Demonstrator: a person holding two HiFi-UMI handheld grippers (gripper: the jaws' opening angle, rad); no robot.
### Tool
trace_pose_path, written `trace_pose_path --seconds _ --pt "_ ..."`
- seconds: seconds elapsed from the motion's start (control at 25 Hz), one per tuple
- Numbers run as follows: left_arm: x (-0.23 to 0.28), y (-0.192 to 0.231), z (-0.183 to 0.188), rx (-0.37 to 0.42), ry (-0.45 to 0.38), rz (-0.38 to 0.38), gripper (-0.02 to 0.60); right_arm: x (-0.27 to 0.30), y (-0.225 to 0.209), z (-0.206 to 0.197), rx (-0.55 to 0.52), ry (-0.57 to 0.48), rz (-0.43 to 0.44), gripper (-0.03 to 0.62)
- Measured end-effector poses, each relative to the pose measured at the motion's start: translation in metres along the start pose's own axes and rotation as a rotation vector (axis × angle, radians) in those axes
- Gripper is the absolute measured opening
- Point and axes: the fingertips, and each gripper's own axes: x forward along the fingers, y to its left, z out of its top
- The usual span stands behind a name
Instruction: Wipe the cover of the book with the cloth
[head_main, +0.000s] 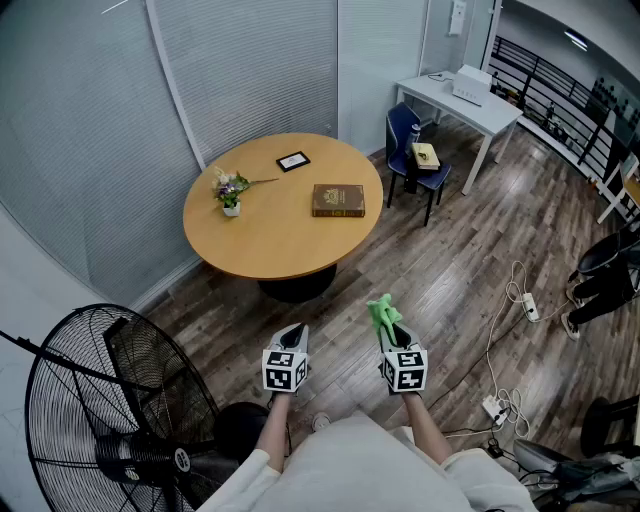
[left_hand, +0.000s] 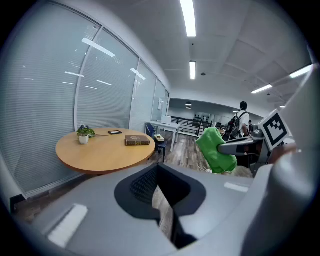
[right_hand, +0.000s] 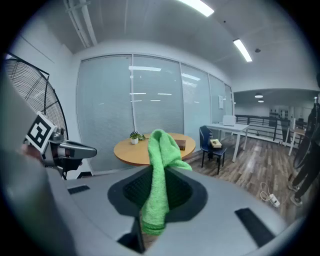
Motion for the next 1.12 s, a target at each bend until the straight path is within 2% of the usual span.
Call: trace_pose_path --seconds 0.56,0.76,1.12 --pt "0.006 0.011 0.004 -0.008 0.003 0.025 0.006 0.017 0.001 0.006 -0.009 0.005 0.024 0.072" --pt "0.007 0.004 0.006 -0.002 0.004 0.020 0.006 0.012 -0.004 0.006 0.022 -0.010 0.032 0.072" --pt "0.011 -0.016 -0.001 0.006 0.007 0.031 0.006 0.003 -0.014 -0.008 0.011 0.005 0.062 0.072"
